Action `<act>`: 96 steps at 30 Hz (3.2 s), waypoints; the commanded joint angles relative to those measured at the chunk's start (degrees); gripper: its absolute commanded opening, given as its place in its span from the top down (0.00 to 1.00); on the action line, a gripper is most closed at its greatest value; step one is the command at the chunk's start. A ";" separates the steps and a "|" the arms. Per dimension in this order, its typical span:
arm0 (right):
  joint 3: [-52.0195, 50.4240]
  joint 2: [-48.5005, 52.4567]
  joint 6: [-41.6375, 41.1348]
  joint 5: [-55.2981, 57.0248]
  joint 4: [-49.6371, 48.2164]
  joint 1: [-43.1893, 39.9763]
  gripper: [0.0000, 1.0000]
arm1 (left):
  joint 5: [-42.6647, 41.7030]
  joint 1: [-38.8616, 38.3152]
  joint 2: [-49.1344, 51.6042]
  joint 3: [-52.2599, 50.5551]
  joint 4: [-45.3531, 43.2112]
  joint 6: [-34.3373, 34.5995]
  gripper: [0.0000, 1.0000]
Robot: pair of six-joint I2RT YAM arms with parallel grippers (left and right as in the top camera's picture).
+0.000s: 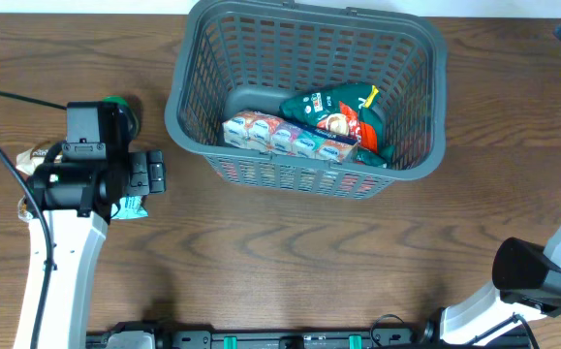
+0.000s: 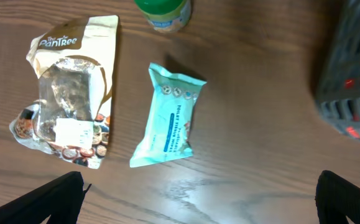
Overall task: Pack container
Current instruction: 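Reach the left gripper to the teal wet-wipes pack and grasp it, then carry the wet-wipes pack over the basket and release it inside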
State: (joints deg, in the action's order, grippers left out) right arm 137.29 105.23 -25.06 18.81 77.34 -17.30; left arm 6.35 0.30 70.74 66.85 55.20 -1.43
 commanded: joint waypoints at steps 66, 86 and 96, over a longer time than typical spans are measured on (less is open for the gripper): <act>0.68 -0.11 -0.63 0.24 0.26 -0.28 0.01 | -10.91 7.85 -4.68 7.82 -22.84 -7.26 0.94; 0.68 -0.11 -0.63 0.24 0.26 -0.31 0.01 | -27.28 -20.48 5.86 15.58 -34.60 -7.72 0.94; 0.68 -0.11 -0.63 0.24 0.26 -0.26 0.01 | -24.90 -21.59 19.98 15.58 -35.15 -7.74 0.94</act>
State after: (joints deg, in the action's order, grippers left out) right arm 137.29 105.23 -25.08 18.81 77.36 -17.30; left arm -19.03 -21.28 89.86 81.67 20.73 -9.21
